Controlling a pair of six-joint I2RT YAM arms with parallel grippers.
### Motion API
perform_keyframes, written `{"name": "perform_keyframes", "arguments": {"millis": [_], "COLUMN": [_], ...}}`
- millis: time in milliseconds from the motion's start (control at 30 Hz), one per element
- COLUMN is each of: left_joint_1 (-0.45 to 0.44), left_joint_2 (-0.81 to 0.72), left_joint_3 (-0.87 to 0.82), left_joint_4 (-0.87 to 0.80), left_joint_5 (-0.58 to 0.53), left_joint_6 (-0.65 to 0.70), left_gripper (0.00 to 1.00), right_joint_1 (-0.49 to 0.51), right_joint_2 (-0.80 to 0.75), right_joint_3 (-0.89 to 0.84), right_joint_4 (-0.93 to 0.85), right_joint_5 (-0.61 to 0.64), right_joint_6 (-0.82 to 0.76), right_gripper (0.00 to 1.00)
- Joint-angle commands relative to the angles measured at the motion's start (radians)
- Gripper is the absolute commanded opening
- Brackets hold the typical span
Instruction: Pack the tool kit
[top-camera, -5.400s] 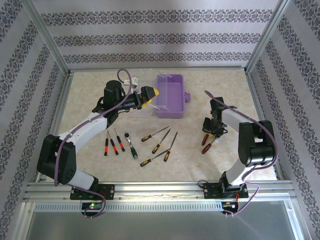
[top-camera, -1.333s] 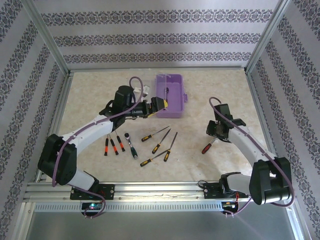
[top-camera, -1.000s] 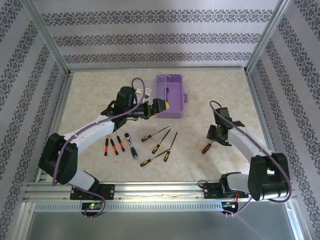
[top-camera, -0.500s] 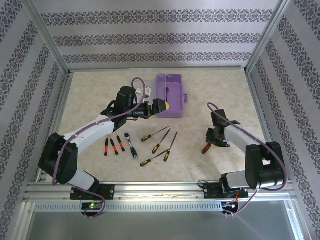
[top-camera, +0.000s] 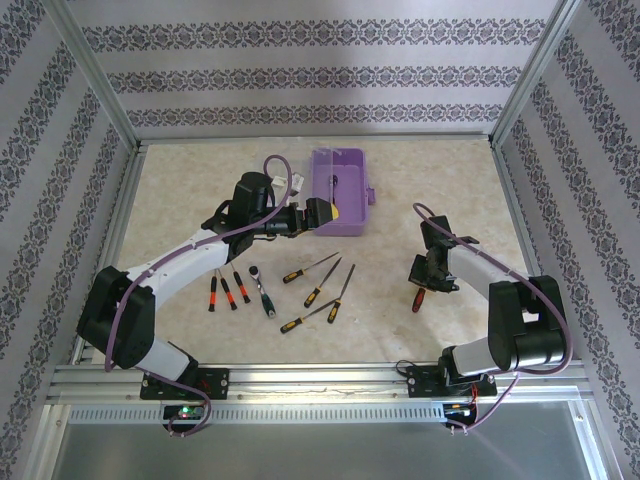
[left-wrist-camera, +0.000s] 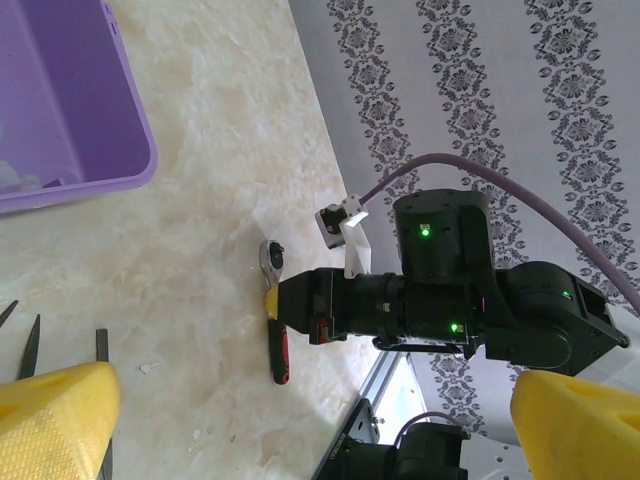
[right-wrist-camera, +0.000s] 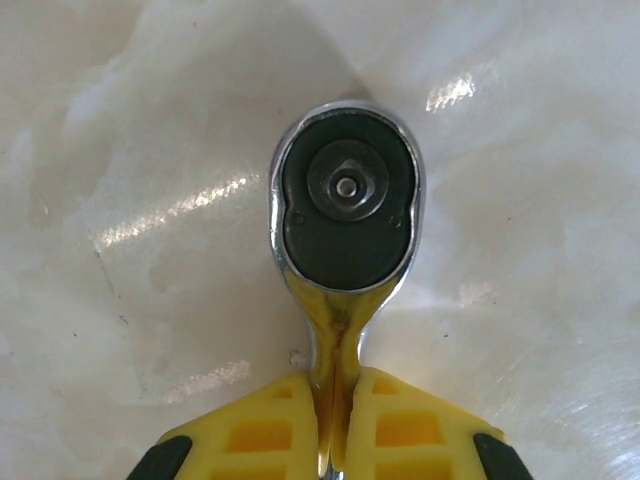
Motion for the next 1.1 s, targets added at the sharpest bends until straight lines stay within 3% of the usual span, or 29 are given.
{"name": "perform_keyframes", "arguments": {"millis": [0,367,567,800,1067], "left_joint_1": [-0.012,0.015,0.062,0.144,0.268], "left_joint_2": [-0.013,-0.021,-0.054,-0.145,-0.163], "left_joint_3": [0.035,0.038,0.022,0.009,0.007], "left_joint_4": [-0.025,-0.042,-0.061,-0.131,-0.164], "left_joint_5": [-0.013,-0.031,-0.099,-0.244,-0.289], "left_joint_6": [0.035,0.041,0.039,0.097,0.071], "left_gripper": [1.0,1.0,1.0,1.0,1.0], "right_joint_1": [0.002,0.072,0.122,0.174,0.237], "right_joint_2": [0.017,-0.022,0.003,0.164,0.393], "right_joint_3": [0.007,0.107,0.242,0.534,0.88], "right_joint_4": [0.069,0.02,-0.014,-0.045,-0.072], "right_joint_5": [-0.049,-0.021,-0.005,-0.018,-0.039], "right_joint_6": [-0.022,-0.038,-0.054,-0.09,-0.114], "right_gripper": [0.0,0.0,0.0,0.0,0.0]}}
